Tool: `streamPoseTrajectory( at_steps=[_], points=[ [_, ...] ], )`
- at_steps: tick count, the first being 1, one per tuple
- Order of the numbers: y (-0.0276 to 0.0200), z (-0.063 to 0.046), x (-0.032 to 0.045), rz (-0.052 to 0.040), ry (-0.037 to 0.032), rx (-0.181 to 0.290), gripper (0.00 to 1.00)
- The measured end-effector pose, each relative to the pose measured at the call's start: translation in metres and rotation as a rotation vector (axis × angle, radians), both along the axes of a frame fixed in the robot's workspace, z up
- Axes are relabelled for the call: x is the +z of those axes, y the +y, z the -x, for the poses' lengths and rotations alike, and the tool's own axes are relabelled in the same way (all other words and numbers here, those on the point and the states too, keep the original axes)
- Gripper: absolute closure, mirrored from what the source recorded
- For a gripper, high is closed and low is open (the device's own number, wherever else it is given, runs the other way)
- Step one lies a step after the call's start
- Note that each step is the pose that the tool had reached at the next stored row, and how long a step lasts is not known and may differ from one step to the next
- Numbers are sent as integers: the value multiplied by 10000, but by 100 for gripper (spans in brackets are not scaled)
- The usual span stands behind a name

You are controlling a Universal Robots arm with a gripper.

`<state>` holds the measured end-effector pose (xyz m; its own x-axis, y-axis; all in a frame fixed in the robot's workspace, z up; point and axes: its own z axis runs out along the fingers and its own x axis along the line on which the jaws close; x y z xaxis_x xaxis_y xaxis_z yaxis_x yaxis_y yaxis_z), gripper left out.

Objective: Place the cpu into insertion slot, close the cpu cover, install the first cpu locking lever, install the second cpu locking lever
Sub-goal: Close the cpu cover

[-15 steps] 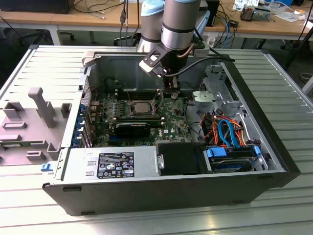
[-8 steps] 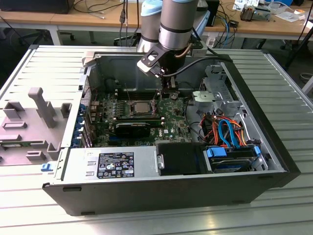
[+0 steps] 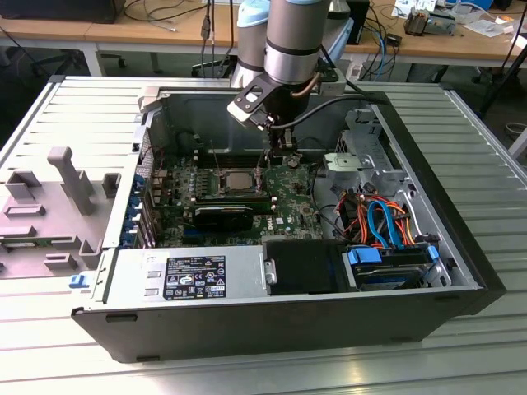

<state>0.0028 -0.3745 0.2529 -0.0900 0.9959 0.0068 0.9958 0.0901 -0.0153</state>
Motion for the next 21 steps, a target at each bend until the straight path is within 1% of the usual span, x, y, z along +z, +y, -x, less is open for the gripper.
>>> streamPoseTrajectory(
  at_steps=[21],
  points=[
    [0,130,-2,0,0,0,89]
  ],
)
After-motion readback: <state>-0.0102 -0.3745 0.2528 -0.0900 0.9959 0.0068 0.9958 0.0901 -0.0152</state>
